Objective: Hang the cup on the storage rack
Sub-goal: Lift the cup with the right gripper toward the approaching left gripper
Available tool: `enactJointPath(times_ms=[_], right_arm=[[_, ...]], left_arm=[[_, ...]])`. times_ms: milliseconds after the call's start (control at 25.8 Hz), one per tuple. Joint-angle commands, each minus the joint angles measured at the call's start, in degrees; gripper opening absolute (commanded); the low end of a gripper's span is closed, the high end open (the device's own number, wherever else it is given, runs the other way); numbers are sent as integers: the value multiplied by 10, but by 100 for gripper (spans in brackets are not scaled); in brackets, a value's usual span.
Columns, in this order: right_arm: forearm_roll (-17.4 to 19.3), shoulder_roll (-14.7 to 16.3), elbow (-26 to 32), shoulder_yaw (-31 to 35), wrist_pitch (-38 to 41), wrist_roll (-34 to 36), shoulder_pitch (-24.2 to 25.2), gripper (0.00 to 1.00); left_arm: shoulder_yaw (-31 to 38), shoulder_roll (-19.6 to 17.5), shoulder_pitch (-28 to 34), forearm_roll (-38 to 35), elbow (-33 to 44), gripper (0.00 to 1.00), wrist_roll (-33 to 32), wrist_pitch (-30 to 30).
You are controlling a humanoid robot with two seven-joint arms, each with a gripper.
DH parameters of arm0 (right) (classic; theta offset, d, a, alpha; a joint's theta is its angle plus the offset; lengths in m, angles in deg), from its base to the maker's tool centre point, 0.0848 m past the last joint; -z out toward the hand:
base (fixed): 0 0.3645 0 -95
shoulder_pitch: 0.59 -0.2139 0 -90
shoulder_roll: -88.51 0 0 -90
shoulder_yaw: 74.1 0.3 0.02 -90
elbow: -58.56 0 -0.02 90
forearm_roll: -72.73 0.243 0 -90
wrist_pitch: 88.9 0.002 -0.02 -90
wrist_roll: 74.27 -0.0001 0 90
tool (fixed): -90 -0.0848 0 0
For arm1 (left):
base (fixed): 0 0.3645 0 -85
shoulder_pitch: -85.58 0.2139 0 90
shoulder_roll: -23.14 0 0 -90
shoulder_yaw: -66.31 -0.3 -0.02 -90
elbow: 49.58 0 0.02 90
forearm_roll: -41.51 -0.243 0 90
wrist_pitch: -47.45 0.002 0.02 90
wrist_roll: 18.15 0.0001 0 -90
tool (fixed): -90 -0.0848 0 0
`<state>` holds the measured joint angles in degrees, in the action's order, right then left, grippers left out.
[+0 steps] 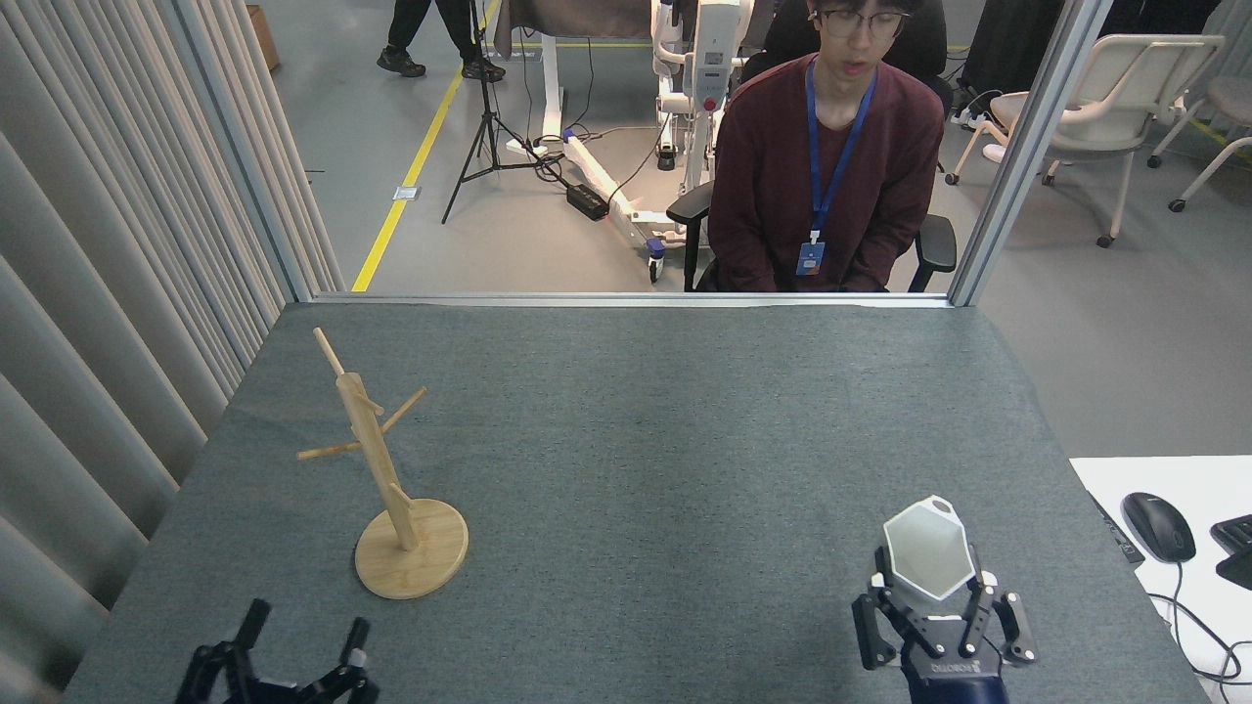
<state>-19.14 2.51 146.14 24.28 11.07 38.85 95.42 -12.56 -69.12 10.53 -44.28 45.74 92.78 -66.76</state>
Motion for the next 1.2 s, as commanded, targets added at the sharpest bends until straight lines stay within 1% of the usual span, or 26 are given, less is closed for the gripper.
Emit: enactJointPath(times_ms=[0, 116, 193, 310, 387, 503, 851, 1161], right_arm=[[-36, -37, 30, -76, -6, -13, -15, 59], [-81, -66, 55, -130, -10, -13, -11, 59], [-108, -75, 56, -173, -22, -13, -10, 59], [-116, -75, 55, -245, -67, -13, -10, 59], [-122, -76, 55, -275, -77, -13, -9, 59], [-141, -78, 51, -286, -83, -13, -7, 59], [-144, -78, 36, -299, -84, -13, -7, 59], [-144, -80, 19, -306, -85, -10, -9, 59]], left_arm=[[-81, 5, -45, -46, -38, 100, -2, -3], [-113, 27, -63, -96, -57, 100, -2, -1], [-129, 37, -73, -117, -58, 100, -3, -3], [-159, 42, -78, -161, -58, 100, -4, -2], [-164, 54, -79, -182, -58, 100, -4, -2], [-166, 62, -79, -192, -54, 100, -4, -2], [-203, 66, -86, -204, -38, 100, -5, 4], [-220, 67, -89, -204, -16, 100, -5, 2]])
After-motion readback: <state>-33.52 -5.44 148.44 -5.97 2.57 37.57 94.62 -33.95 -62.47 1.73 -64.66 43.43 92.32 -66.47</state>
